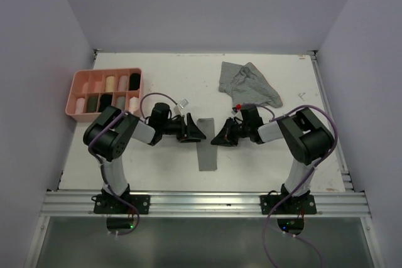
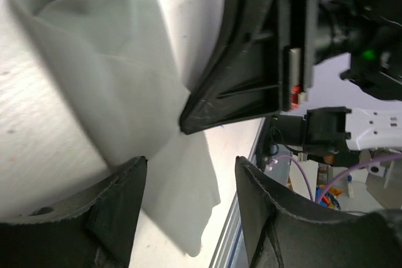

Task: Roll the underwear

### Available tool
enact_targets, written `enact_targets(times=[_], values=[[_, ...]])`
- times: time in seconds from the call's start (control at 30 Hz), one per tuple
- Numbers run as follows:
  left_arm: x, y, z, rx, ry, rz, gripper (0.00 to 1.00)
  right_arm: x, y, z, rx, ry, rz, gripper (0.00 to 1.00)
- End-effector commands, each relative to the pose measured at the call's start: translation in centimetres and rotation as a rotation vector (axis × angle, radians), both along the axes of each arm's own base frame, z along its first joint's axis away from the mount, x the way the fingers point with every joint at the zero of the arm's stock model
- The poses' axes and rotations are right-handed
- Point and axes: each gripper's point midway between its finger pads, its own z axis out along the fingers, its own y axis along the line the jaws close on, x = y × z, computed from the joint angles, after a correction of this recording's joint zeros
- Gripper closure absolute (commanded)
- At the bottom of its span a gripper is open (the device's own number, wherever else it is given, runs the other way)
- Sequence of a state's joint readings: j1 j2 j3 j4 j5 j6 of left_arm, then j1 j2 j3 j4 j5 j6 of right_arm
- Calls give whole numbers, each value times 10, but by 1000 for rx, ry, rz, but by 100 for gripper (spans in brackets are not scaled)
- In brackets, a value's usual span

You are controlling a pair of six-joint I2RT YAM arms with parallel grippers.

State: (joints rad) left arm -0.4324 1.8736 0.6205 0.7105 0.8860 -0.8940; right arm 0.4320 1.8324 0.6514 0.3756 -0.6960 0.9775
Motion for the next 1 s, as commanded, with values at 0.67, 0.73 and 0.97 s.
enact_targets(times=[0.67, 0.73, 0.97], values=[[-28, -1, 42, -31, -140, -122, 40, 1, -5, 62, -16, -84, -6, 87], [-31, -2, 36, -21, -128, -129, 40, -2, -6, 62, -22, -74, -2, 87], [-28, -3, 11, 19, -75, -122, 40, -27, -10, 18, -74, 19, 34, 88]])
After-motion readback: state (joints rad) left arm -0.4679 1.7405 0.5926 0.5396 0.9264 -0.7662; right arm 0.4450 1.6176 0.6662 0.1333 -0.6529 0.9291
